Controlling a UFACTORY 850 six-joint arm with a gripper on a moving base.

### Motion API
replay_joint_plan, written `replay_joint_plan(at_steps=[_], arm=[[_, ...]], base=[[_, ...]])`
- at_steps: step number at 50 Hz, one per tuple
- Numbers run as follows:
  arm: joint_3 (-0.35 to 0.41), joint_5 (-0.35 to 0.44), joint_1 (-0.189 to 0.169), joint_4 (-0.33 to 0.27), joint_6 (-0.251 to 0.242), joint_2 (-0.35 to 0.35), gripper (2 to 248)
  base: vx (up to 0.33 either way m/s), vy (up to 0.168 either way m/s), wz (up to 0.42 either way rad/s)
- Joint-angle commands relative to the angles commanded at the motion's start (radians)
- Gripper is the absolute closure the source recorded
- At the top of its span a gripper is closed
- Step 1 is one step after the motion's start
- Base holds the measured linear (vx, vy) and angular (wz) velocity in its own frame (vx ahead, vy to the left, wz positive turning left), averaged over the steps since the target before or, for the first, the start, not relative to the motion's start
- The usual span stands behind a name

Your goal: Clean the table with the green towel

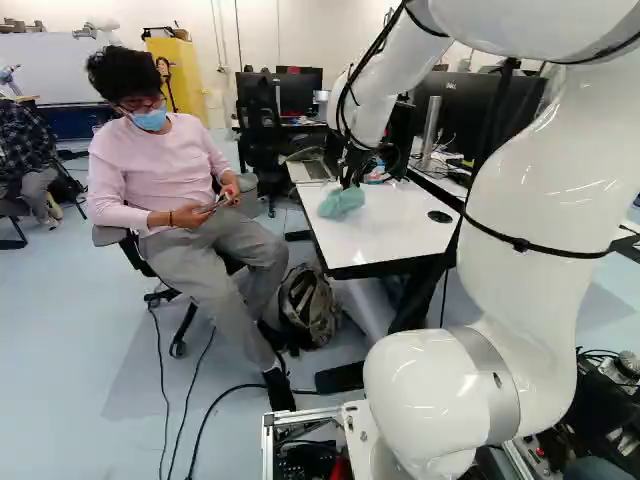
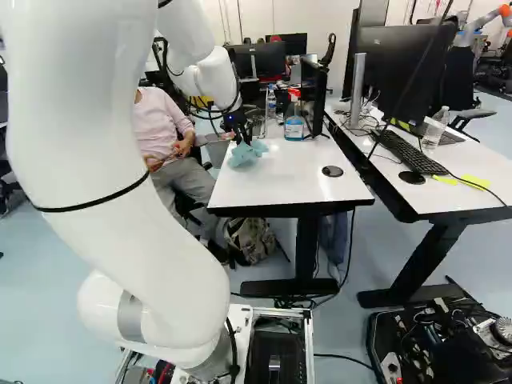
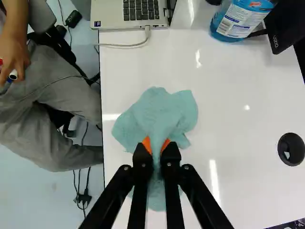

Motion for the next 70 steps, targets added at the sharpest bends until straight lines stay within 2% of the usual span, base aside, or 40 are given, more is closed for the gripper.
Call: replay_joint_plan(at_steps=[22,32,70], arm=[[0.093,-0.004,0.023,0.000,0.000,0.087,213],[0.143,-0.004,0.021,0.000,0.000,0.135,213],[0.139,-0.004,0.021,0.000,0.000,0.131,213]], base=[[0.000,0.000,0.000],[0.000,0.000,0.000],[0.000,0.000,0.000]])
